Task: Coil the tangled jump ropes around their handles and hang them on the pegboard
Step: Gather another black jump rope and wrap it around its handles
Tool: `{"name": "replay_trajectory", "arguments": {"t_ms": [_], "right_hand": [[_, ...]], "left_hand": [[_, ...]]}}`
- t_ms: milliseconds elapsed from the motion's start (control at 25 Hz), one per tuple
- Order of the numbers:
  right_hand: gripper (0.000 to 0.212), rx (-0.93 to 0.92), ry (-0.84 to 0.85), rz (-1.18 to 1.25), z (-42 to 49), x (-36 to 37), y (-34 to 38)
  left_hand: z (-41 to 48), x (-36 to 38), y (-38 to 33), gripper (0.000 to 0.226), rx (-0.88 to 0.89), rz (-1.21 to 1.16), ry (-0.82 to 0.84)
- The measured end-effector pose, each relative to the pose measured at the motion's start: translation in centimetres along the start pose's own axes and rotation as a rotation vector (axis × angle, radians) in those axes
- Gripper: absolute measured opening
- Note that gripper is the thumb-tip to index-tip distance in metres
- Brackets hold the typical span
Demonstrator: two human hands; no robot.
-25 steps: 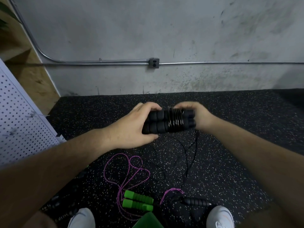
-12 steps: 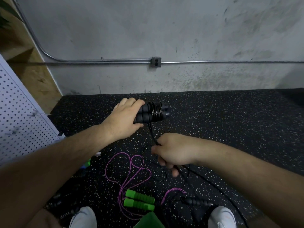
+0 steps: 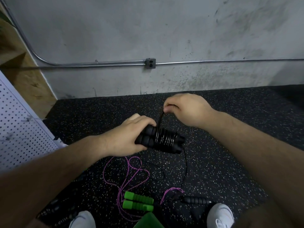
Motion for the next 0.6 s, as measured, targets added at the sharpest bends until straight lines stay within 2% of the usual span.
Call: {"name": "replay_trajectory", "arguments": {"t_ms": [40, 160, 200, 320, 440, 520, 600], "right_hand": [[0.023, 0.076, 0.021, 0.081, 0.2, 0.5, -1.1], [0.022, 0.516, 0.118, 0.756, -1.4, 3.0, -2.7], [0.026, 0.516, 0.178, 0.820, -2.0, 4.0, -1.6], [0.033, 0.295, 0.329, 0.578, -3.9, 7.6, 3.2], [0.035, 0.305, 0.404, 0.650, -4.8, 9.1, 6.6], [0.028, 0.359, 0.505, 0.667, -5.8, 9.4, 8.5], [0.022, 0.317, 0.639, 0.608, -7.1, 8.7, 10.6]], "left_hand": [[-0.1, -0.3, -0.8, 0.066, -0.026, -0.063, -0.017], [0.1, -2.2, -1.5, 0.069, -0.146, -0.229, -0.169], [0.3, -2.9, -1.1, 0.069, -0.184, -0.247, -0.236], [1.0, -3.8, 0.4, 0.070, -0.233, -0.124, -0.364], [1.8, -3.6, 1.7, 0.063, -0.178, 0.066, -0.400], [2.0, -3.3, 2.9, 0.061, -0.166, 0.154, -0.384], [2.1, -3.0, 4.4, 0.059, -0.180, 0.226, -0.348]]}}
Point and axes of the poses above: each hand's wrist, its own z-axis towards the middle knuckle, its own x-axis out of the palm, y = z × x, the point moved 8 cm from there along z, towards the middle knuckle, and after that the axes turned 10 degrees about -y, right-handed, at the moved point
